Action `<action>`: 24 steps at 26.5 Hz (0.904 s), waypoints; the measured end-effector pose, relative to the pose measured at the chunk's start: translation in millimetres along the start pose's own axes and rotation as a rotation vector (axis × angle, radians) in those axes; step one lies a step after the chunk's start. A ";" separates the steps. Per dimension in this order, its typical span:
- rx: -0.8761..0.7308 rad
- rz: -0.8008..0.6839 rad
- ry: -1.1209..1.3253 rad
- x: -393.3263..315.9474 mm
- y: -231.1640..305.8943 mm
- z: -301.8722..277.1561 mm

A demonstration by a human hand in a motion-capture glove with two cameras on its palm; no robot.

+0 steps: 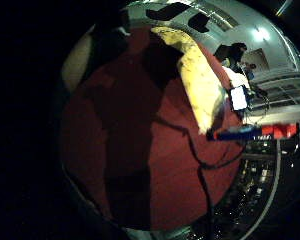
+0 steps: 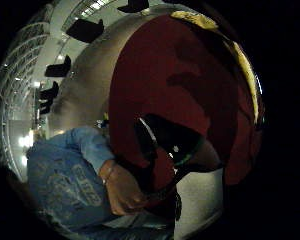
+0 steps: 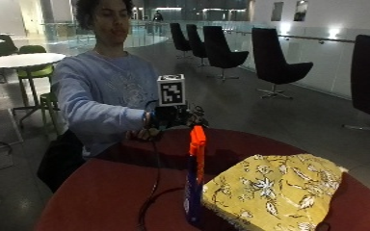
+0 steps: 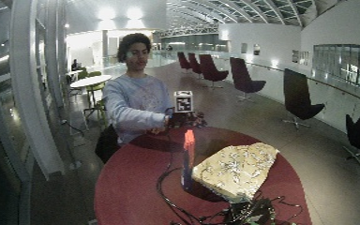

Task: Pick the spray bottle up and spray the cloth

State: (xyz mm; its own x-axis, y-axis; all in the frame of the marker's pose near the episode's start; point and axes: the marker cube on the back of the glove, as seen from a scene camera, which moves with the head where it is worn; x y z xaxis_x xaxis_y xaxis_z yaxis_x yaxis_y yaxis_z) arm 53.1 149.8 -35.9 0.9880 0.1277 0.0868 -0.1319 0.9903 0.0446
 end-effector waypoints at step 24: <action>0.452 0.329 -0.734 118.8 128.8 -8.9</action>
State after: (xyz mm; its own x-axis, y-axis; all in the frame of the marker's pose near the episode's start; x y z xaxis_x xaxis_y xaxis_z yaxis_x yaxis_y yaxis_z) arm 154.2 293.0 -28.7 0.6170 0.1786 0.7664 -0.5685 0.7746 0.2771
